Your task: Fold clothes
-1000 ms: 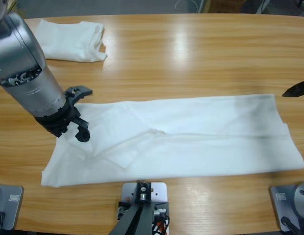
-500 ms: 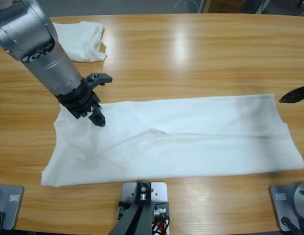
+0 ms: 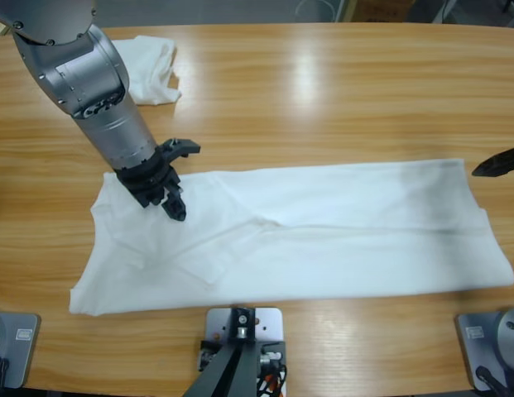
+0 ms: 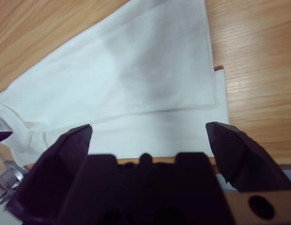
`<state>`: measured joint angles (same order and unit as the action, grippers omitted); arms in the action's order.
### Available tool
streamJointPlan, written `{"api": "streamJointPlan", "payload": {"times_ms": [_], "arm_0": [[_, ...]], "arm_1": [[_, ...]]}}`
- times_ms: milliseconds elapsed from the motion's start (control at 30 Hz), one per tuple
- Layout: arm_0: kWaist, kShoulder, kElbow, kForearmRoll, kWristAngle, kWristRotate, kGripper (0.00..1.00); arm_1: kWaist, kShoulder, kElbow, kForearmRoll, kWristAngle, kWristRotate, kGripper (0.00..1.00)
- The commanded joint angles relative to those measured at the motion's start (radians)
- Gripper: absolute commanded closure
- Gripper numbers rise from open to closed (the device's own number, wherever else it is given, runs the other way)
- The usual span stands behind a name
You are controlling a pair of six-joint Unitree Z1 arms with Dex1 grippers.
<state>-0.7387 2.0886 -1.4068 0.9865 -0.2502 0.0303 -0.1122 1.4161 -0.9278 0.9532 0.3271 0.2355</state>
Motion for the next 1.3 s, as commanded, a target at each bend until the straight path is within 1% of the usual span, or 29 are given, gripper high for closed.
{"api": "streamJointPlan", "payload": {"times_ms": [33, 67, 100, 333, 533, 667, 800, 1033, 1167, 1300], "arm_0": [[0.012, 0.065, -0.006, -0.006, -0.003, 0.045, 0.817], [0.012, 0.064, -0.009, -0.006, -0.003, 0.050, 0.969], [0.012, 0.062, -0.010, -0.006, -0.003, 0.055, 1.000], [0.012, 0.047, 0.002, -0.006, -0.008, 0.072, 1.000], [-0.001, 0.029, -0.011, 0.019, 0.031, 0.104, 1.000], [-0.060, -0.043, -0.039, 0.001, 0.046, 0.187, 1.000], [-0.063, -0.071, -0.084, 0.002, 0.046, 0.206, 1.000], [-0.063, -0.108, -0.078, 0.004, 0.082, 0.233, 1.000], [-0.036, -0.042, -0.078, 0.011, 0.092, 0.223, 1.000], [-0.036, 0.004, -0.086, 0.006, 0.091, 0.218, 1.000]], "arm_1": [[0.013, 0.005, 0.029, -0.014, -0.018, 0.002, 0.000], [0.013, 0.004, 0.029, -0.014, -0.020, 0.002, 0.000], [0.013, 0.004, 0.030, -0.014, -0.022, 0.002, 0.000], [0.013, 0.005, 0.030, -0.016, -0.030, 0.002, 0.000], [0.013, 0.005, 0.031, -0.017, -0.031, 0.002, 0.000], [0.013, 0.018, 0.037, -0.027, -0.030, 0.002, 0.000], [0.013, 0.021, 0.041, -0.033, -0.031, 0.002, 0.000], [0.013, 0.029, 0.041, -0.034, -0.033, 0.002, 0.000], [0.013, 0.030, 0.041, -0.036, -0.033, 0.002, 0.000], [0.013, 0.024, 0.041, -0.036, -0.034, 0.002, 0.000]]}}
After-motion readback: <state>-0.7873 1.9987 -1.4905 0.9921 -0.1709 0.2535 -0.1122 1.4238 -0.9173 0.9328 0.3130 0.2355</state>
